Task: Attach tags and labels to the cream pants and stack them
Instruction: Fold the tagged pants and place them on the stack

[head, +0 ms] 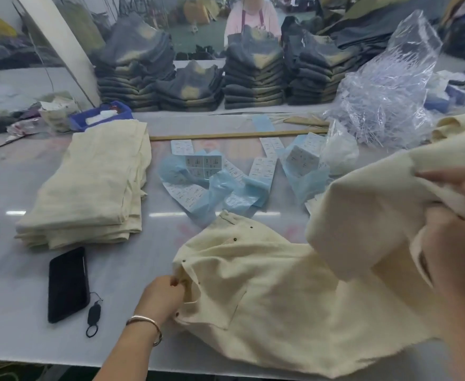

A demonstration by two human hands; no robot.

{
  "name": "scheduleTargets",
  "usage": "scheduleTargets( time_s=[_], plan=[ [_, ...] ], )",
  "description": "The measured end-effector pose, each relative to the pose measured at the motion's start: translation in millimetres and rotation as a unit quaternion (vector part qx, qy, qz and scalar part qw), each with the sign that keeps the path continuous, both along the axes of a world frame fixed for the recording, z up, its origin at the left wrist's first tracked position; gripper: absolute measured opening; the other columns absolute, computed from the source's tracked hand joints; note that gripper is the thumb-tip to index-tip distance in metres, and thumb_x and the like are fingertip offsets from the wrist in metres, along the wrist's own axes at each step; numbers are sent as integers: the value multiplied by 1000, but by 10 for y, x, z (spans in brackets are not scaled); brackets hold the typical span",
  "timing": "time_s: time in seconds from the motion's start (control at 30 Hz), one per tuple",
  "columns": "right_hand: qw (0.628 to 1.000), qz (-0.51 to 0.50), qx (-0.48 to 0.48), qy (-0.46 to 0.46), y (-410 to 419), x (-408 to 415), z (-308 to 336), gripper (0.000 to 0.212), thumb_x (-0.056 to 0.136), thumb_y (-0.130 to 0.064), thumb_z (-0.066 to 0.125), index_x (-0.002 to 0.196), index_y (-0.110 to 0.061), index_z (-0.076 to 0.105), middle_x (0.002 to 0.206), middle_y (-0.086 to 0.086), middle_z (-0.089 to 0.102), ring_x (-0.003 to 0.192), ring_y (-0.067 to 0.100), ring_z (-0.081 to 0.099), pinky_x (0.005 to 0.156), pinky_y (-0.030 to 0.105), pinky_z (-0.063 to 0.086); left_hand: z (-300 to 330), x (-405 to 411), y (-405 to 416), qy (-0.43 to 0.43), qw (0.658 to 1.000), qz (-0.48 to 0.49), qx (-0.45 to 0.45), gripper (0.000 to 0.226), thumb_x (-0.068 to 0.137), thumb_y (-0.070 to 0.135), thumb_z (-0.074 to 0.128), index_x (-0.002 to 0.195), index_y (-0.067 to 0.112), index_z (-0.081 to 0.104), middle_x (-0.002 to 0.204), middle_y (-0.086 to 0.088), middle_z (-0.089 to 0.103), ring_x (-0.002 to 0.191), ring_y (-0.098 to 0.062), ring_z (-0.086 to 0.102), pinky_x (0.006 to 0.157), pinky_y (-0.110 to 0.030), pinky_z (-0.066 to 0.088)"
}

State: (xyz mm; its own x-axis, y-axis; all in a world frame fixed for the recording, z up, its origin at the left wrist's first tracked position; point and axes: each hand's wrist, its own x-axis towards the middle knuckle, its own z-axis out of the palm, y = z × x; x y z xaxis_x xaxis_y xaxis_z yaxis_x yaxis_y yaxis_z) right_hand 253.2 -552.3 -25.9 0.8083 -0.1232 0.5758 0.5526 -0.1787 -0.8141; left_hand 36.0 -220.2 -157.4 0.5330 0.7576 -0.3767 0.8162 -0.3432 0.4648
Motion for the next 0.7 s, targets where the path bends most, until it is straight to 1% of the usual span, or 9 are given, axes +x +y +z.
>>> scheduleTargets(
  time_s=[0.1,0.17,0.27,0.33,0.43,0.5,0.57,0.63,0.7],
  plan=[
    [996,42,-79,3,240,-166,49,55,69,-4,52,114,-33,66,97,-17,68,87,5,63,77,28,52,26,19,191,-76,995,35,55,25,96,16,50,97,4,71,102,-21,69,100,-38,61,82,-39,46],
    [994,79,-75,29,262,-181,80,55,68,-19,62,120,-34,63,93,-12,65,78,7,59,68,25,51,95,98,250,-139,988,57,-37,41,99,36,45,118,5,65,120,-17,64,112,-35,57,96,-41,43],
    [984,140,-71,79,308,-215,113,48,70,-24,78,114,-36,63,95,-19,64,83,5,59,73,21,50,173,340,117,-114,976,63,-176,70,84,68,53,123,10,61,122,-13,63,112,-31,59,102,-43,43],
    [978,161,-83,100,355,-253,36,49,73,-9,80,111,-32,63,89,-25,63,77,-2,57,69,12,46,177,471,-28,-116,965,64,-229,75,70,56,75,128,12,57,123,-10,64,112,-28,60,102,-41,45],
    [977,130,-142,95,337,-281,-59,54,73,1,70,114,-32,59,96,-20,62,79,-2,54,73,7,41,254,545,-267,-138,933,85,-322,62,63,26,80,120,9,62,109,-12,70,97,-28,68,84,-36,55],
    [981,51,-174,71,246,-198,22,54,70,-11,62,119,-34,55,105,-11,63,87,7,54,78,14,41,363,561,-368,-169,894,67,-410,46,69,9,75,114,3,66,104,-20,72,89,-30,70,77,-36,57],
    [982,-13,-185,40,138,-67,193,59,69,-22,52,126,-34,48,116,-3,61,100,22,57,89,33,44,591,570,-450,-258,841,16,-475,42,74,0,70,116,0,67,112,-23,69,98,-33,68,82,-39,57],
    [977,-38,-208,-11,61,89,392,60,74,-23,45,132,-35,42,126,0,57,112,30,54,96,49,43,781,570,-491,-375,801,13,-466,40,69,0,71,110,-1,70,110,-23,70,96,-31,70,73,-35,58],
    [963,-55,-253,-75,73,192,606,60,76,-21,38,134,-38,41,123,2,56,107,34,55,92,56,45,888,504,-447,-474,789,44,-388,32,69,-1,71,100,1,74,102,-19,73,90,-28,72,68,-32,57]
  ],
)
